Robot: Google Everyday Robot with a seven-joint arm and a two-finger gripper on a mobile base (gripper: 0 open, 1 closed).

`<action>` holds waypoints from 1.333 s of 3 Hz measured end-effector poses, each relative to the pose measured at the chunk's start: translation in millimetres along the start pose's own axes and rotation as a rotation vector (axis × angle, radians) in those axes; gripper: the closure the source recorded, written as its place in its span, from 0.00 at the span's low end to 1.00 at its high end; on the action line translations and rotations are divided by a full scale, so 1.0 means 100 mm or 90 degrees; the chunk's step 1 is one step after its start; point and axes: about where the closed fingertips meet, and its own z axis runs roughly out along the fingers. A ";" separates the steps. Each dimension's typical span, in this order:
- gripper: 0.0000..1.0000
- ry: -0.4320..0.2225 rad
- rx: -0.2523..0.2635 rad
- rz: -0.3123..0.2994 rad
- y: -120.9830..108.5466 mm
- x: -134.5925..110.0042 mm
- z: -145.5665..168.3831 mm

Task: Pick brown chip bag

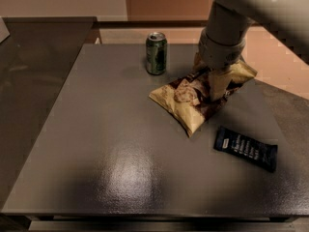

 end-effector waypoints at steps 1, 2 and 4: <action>0.65 0.001 -0.001 -0.006 0.02 -0.02 0.01; 0.88 -0.003 0.009 -0.010 0.00 -0.06 -0.06; 1.00 -0.003 0.045 -0.018 -0.13 -0.10 -0.34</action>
Offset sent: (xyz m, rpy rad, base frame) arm -0.0077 0.0090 0.0145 0.0144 -0.0165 0.0227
